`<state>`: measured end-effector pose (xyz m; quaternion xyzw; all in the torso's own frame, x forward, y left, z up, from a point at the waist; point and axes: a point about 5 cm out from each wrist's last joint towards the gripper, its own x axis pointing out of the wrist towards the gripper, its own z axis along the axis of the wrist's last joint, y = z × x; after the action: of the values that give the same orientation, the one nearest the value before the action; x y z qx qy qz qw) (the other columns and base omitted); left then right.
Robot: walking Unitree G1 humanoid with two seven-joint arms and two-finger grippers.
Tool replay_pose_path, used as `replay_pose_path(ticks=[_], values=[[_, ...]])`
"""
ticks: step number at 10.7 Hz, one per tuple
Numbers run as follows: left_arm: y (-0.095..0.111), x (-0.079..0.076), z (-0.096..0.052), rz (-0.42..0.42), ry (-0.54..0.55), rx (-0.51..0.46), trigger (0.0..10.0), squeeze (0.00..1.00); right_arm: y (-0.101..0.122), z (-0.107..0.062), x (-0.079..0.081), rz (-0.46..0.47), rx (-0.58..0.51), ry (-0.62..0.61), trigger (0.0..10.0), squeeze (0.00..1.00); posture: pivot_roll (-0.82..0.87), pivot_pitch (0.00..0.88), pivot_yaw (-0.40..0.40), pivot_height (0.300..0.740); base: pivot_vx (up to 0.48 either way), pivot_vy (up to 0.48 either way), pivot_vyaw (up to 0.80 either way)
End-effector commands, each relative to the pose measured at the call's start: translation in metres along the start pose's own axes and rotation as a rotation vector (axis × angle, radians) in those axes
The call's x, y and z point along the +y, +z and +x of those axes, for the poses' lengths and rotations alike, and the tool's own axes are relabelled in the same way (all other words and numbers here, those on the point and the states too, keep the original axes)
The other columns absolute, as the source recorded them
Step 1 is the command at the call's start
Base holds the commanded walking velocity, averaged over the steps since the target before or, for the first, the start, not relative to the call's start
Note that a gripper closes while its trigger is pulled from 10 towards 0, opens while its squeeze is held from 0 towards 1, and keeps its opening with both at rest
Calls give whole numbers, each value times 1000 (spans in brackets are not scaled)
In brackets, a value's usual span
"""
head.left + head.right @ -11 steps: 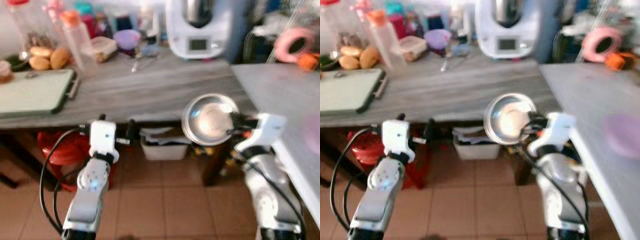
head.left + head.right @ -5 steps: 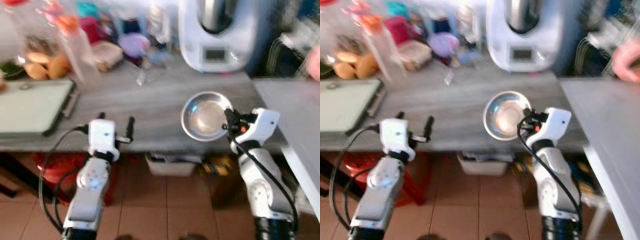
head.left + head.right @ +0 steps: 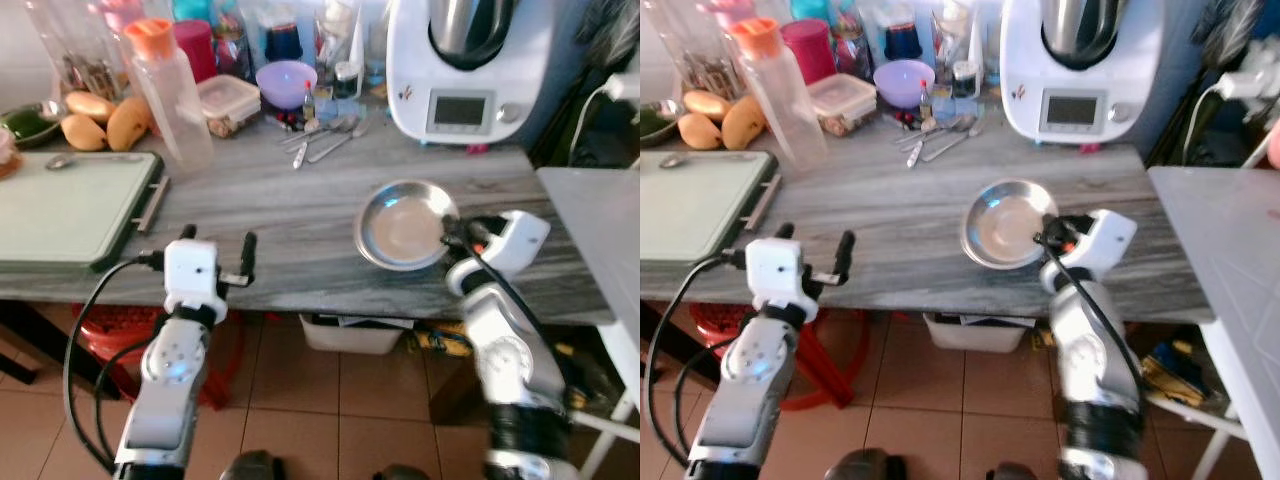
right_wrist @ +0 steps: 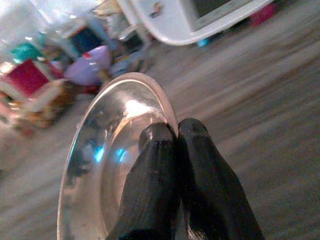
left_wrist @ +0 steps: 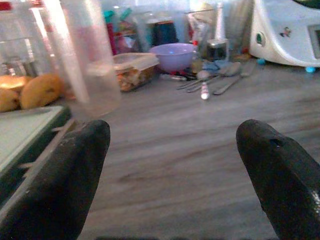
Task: Setting the table
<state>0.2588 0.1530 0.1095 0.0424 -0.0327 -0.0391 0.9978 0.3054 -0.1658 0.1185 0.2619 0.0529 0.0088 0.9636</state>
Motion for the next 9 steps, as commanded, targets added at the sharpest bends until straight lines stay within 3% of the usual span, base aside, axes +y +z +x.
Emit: replay_pose_path(ticks=[1, 4, 7, 8, 9], values=[[2, 4, -1, -11, 20, 5, 10000, 0, -2, 4, 7, 22, 21, 19, 10000, 0, 35, 0, 28, 740, 0, 0, 0], [2, 1, 0, -6, 12, 8, 10000, 0, -23, 11, 25, 113, 171, 73, 10000, 0, 34, 0, 25, 740, 0, 0, 0], [0, -2, 0, -18, -10, 27, 10000, 0, -36, 16, 29, 186, 258, 35, 10000, 0, 39, 0, 21, 740, 0, 0, 0], [-2, -4, 0, -18, -16, 41, 10000, 0, -39, 17, 28, 171, 280, 21, 10000, 125, 39, 0, 20, 740, 0, 0, 0], [-3, -4, 0, -18, -18, 46, 10000, 0, -41, 17, 27, 170, 285, 13, 10000, 1000, 38, 0, 20, 740, 0, 0, 0]])
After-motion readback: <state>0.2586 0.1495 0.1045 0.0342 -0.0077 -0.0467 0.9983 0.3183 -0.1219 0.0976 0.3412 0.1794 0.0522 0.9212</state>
